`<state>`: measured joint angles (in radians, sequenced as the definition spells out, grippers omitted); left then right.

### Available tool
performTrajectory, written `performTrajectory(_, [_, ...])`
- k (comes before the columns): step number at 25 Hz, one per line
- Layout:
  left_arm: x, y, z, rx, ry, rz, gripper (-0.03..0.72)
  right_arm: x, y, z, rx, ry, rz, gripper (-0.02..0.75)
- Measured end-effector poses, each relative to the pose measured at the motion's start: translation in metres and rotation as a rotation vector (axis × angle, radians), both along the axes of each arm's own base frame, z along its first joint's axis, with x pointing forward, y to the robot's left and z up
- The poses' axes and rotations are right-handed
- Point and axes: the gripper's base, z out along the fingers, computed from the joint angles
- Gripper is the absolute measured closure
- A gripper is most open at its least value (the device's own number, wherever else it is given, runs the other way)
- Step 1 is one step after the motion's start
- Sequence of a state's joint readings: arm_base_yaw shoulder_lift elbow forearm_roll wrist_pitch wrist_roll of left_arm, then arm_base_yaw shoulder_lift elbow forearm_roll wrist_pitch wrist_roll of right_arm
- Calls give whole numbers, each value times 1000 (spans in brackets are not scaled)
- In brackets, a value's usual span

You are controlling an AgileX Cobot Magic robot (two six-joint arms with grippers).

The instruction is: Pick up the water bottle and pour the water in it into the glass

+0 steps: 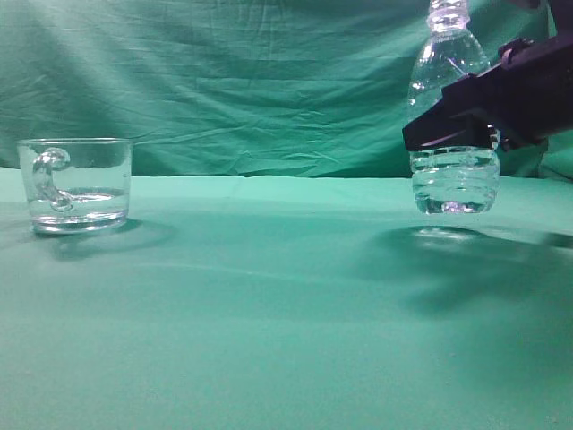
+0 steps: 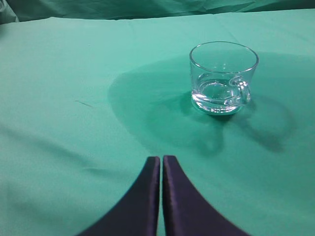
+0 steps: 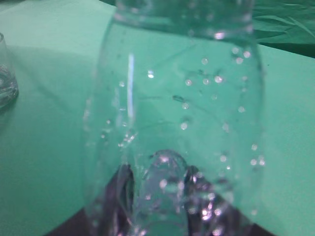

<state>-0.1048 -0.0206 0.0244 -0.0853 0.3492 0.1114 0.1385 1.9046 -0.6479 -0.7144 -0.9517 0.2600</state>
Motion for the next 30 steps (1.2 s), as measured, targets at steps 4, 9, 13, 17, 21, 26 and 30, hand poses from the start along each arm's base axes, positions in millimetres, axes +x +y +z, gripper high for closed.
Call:
performTrajectory(4, [0,0,0,0,0,0,688,1,2,-11,33,-4,12,489])
performTrajectory(9, [0,0,0,0,0,0,688,2,2,-16,38,-13,8,433])
performTrajectory(13, [0,0,0,0,0,0,688,2,2,-16,47,-8,1,231])
performTrajectory(17, [0,0,0,0,0,0,688,2,1,-7,105,46,-34,95])
performTrajectory(21, [0,0,0,0,0,0,688,1,-2,23,133,34,-68,69])
performTrajectory(26, [0,0,0,0,0,0,688,-12,-3,81,184,-84,-54,69])
performTrajectory(30, [0,0,0,0,0,0,688,-31,-6,123,184,-141,-60,136])
